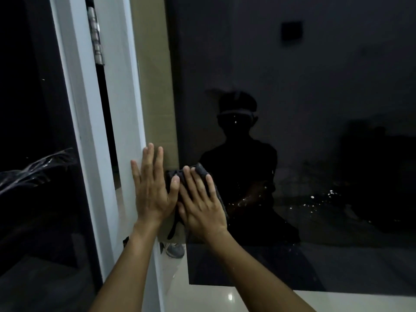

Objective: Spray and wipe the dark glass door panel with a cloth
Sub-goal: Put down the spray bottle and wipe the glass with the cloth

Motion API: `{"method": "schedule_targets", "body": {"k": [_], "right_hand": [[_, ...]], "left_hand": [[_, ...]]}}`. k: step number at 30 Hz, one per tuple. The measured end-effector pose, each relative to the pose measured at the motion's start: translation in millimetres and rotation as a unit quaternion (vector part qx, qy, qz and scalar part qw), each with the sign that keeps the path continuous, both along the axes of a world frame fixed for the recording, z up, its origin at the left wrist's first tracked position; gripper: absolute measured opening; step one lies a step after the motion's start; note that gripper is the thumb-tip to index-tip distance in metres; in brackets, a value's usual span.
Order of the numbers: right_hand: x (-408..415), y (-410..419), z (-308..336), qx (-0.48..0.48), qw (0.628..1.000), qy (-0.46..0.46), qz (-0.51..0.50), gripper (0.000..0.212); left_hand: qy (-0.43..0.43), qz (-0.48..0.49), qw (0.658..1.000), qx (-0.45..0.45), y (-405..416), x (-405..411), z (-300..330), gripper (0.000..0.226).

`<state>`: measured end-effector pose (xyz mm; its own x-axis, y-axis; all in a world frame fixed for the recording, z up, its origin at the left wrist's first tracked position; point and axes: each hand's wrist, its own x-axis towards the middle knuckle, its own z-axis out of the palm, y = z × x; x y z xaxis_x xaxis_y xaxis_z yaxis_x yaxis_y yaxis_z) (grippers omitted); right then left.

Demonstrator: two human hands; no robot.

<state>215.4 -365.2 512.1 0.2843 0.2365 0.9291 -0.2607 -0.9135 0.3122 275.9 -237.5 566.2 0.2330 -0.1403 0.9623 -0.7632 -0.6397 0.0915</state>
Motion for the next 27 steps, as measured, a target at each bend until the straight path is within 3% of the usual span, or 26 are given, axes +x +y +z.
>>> {"method": "schedule_targets", "body": {"k": [3, 8, 15, 24, 27], "right_hand": [[-10, -15, 3, 0.026, 1.0, -0.016, -0.008, 0.063], [-33, -52, 7, 0.049, 0.998, -0.017, -0.048, 0.065], [-72, -106, 14, 0.098, 0.991, -0.048, -0.076, 0.066], [-102, -144, 15, 0.113, 0.988, -0.052, -0.093, 0.065], [-102, -142, 17, 0.118, 0.988, -0.052, -0.085, 0.065]], "left_hand": [[0.027, -0.004, 0.999, -0.035, -22, -12, -17, 0.068], [-0.025, -0.014, 0.999, 0.029, -54, -17, -42, 0.067], [-0.05, 0.019, 0.999, 0.003, -65, -7, -45, 0.064], [-0.031, -0.008, 0.998, -0.057, -88, -36, -40, 0.062], [-0.063, -0.045, 0.997, -0.001, -125, -73, -30, 0.062]]}}
